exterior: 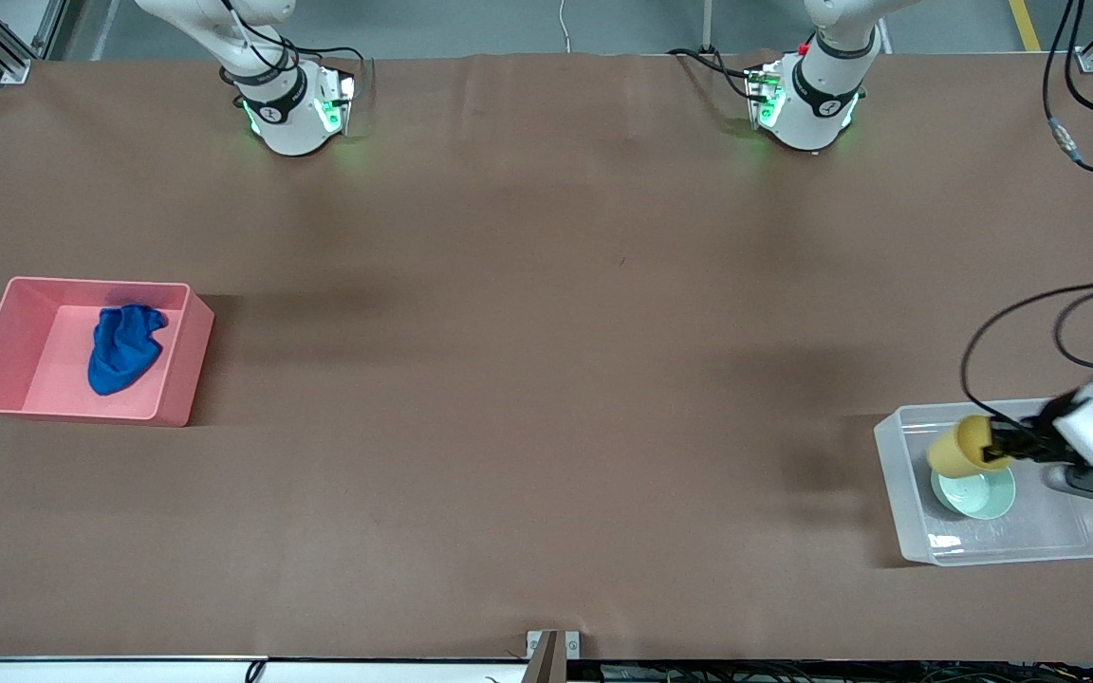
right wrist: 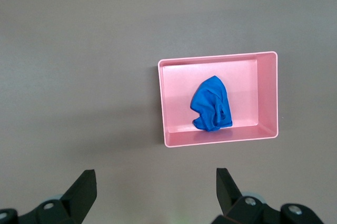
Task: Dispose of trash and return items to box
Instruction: 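Carry the yellow cup into the green bowl in the clear box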
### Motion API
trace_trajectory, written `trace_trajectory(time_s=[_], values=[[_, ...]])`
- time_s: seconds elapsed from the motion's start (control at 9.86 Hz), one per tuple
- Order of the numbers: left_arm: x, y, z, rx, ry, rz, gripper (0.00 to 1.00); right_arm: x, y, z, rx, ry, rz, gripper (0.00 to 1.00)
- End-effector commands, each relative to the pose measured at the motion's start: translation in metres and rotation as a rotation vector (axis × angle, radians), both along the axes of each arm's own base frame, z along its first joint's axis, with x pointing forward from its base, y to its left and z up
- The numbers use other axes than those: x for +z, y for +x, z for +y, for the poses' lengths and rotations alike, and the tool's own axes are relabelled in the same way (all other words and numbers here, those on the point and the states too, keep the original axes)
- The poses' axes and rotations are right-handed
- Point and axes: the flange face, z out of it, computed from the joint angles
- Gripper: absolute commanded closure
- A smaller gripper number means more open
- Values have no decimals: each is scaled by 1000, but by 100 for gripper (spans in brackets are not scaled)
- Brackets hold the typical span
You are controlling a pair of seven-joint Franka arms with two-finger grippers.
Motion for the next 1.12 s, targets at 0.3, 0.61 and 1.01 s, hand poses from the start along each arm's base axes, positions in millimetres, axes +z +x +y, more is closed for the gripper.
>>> trace_trajectory(time_s=[0.3, 0.61, 1.01], values=[[-87, 11, 77, 5, 70, 39, 100, 1, -2, 2, -9, 4, -3, 0], [-120, 8, 76, 14, 54, 76, 100, 1, -2, 2, -9, 4, -7, 0], [-130, 8, 77, 35, 57, 62, 15, 1, -1, 3, -5, 5, -10, 0]])
